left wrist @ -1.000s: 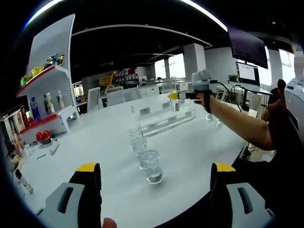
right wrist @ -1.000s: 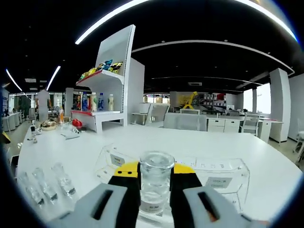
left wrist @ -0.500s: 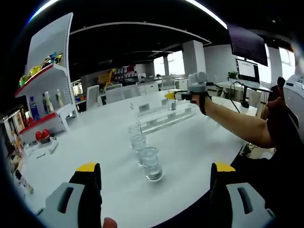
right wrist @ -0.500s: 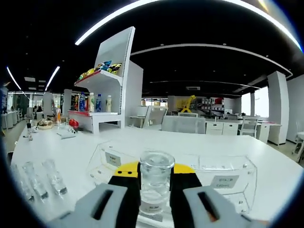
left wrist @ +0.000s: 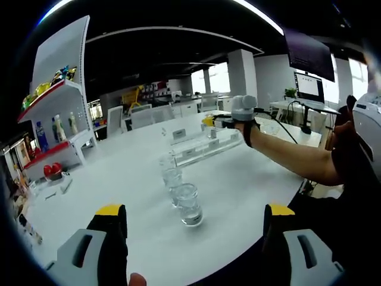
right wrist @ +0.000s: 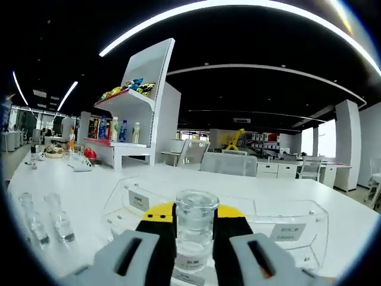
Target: Identify the label on the chemical reagent bottle, grasp the chemical reagent bottle, and place it in the designated position on the reagent rack
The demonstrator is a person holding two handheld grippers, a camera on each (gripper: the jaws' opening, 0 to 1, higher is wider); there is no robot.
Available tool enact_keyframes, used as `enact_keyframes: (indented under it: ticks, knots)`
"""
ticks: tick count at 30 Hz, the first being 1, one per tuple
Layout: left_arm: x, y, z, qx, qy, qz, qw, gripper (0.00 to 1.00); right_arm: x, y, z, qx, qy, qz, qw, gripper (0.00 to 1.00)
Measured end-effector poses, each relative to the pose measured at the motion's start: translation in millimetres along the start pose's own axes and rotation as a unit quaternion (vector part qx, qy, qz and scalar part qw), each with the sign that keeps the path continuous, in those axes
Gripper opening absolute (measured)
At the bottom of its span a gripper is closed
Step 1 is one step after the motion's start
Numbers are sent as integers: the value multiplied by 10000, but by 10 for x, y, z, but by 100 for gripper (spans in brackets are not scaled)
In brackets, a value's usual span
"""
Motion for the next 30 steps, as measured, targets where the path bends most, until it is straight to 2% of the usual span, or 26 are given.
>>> enact_keyframes:
  ticks: [10, 24, 30]
  knots:
    - [5, 9, 8, 3, 16, -15, 10000, 94, 31, 84, 35, 13, -61, -71, 10000, 19]
    - [22, 15, 8, 16, 1, -13, 10000, 94, 199, 92, -18, -52, -5, -461, 9989, 20]
    - [28, 17, 18, 49, -8, -9, 10000, 94, 207, 75, -21, -54, -6, -551, 9985, 20]
Point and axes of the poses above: the point that each gripper's makers call its tool centre point, and the gripper's own axes: y roughly forward along the fingers, z roughly to its right, x roughly out of its underside, the point moved 10 cm from there along -y, roughly backward along the fingers, and after that the axes turned 14 degrees about -y, right-handed, at the moved point
